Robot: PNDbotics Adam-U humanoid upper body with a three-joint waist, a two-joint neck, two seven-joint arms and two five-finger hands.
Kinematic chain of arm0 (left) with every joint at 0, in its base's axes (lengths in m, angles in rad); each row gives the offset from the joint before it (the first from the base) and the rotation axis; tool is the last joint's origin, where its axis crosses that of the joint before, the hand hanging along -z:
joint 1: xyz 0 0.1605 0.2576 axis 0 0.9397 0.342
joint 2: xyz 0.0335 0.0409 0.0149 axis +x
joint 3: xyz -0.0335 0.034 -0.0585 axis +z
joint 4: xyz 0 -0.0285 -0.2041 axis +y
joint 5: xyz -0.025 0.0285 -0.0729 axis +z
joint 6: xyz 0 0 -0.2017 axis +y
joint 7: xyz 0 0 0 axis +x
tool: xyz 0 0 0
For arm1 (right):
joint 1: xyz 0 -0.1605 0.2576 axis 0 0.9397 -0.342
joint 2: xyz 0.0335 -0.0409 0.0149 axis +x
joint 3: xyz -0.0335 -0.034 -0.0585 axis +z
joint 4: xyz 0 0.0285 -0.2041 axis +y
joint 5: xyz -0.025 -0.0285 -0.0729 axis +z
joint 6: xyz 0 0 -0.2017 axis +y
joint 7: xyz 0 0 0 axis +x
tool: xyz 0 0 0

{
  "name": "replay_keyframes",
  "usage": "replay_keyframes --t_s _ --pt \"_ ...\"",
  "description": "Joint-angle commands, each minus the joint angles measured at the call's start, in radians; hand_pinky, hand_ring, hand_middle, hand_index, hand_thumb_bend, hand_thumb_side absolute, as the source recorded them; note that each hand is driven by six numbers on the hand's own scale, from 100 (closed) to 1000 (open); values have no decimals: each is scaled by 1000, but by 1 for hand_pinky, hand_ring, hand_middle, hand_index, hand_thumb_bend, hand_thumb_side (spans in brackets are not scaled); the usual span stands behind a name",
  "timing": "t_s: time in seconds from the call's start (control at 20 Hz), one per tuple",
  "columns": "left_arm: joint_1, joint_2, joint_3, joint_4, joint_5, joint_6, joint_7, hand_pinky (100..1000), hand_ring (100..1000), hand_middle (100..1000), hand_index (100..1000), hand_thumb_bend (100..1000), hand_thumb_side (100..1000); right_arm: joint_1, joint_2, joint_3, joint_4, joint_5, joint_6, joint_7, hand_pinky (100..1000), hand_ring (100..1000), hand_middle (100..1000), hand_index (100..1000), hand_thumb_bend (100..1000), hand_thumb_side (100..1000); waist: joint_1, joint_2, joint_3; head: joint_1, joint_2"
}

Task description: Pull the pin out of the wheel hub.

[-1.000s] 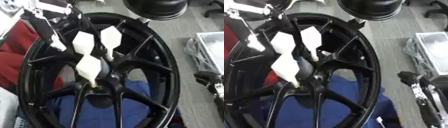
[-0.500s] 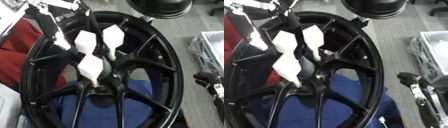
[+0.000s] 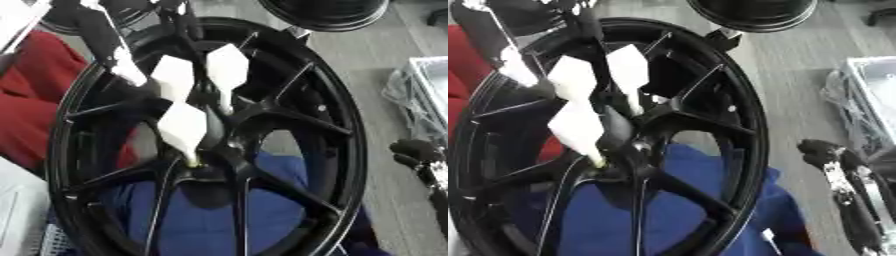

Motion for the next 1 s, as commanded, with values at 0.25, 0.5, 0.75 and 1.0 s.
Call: replay_keyframes --t_s 0.25,0.5,0.75,1.0 --pt "-5 15 12 22 -60 8 2 812 811 770 853 560 354 -6 -8 -10 -11 -7 7 -2 865 832 692 747 100 792 0 -24 -2 1 0" --pt "5 13 12 37 -94 11 2 805 801 756 840 549 351 -11 -4 -9 -11 -8 6 -1 864 832 692 747 100 791 -1 -20 -4 -11 -14" --pt "8 5 9 51 -109 12 2 798 795 749 829 546 346 -13 1 -8 -11 -9 7 2 865 833 693 748 100 796 -2 -16 -8 -24 -38" --pt "5 -2 5 46 -87 -2 2 803 808 779 858 576 343 -13 6 -6 -11 -6 14 4 865 833 693 748 100 801 -1 -15 -10 -23 -48"
